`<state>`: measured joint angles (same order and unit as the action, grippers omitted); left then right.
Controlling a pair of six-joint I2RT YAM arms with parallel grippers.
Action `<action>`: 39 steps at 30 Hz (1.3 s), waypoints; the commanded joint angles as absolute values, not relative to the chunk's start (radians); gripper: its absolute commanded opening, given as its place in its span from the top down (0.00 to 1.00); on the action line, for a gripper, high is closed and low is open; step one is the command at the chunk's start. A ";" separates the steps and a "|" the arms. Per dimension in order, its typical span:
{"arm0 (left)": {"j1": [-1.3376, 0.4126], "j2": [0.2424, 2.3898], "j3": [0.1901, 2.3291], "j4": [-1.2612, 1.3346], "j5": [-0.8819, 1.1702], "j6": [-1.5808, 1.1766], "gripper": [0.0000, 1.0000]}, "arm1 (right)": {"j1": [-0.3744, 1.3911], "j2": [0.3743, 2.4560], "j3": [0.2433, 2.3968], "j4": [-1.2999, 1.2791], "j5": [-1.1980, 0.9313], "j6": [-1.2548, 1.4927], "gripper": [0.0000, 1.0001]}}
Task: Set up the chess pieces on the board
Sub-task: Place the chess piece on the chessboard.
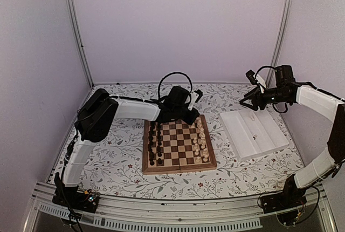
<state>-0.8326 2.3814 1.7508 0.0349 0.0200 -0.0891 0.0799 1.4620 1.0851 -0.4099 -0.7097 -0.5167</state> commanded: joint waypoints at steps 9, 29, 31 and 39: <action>-0.842 2.360 1.733 0.017 0.041 -0.108 0.93 | 0.081 1.482 1.081 -0.403 -0.727 -0.525 0.44; -0.842 2.272 1.718 0.041 0.003 -0.109 0.66 | 0.080 1.479 1.098 -0.406 -0.724 -0.502 0.44; -0.842 2.259 1.719 0.044 -0.022 -0.110 0.64 | 0.081 1.480 1.098 -0.407 -0.723 -0.502 0.44; -0.833 2.192 1.747 -0.016 -0.023 -0.108 0.60 | 0.079 1.480 1.112 -0.417 -0.639 -0.503 0.44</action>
